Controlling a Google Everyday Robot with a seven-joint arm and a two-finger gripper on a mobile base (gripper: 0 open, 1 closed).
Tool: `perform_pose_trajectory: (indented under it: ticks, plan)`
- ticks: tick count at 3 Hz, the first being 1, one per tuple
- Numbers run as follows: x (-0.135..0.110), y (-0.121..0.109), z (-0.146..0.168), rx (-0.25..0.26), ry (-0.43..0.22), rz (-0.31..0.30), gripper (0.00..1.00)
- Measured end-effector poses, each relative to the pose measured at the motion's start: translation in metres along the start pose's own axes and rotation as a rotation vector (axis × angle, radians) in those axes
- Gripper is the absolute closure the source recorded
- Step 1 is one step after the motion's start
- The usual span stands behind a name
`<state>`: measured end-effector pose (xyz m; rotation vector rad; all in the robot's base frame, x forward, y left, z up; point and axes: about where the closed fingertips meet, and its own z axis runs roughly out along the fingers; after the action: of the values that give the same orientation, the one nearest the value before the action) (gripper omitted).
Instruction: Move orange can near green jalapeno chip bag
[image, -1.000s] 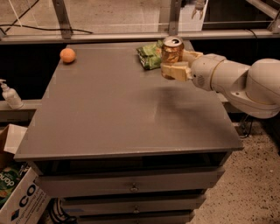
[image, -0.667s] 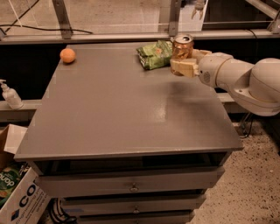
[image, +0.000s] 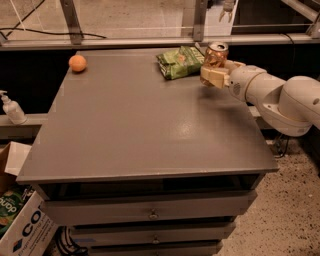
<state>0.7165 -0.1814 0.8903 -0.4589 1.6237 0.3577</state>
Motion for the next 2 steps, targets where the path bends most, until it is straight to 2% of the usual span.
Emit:
perform_pose_trajectory:
  ticks: [1, 2]
  plan:
    - [0.007, -0.006, 0.013, 0.013, -0.011, 0.030, 1.00]
    - [0.015, -0.007, 0.024, 0.013, -0.012, 0.032, 1.00]
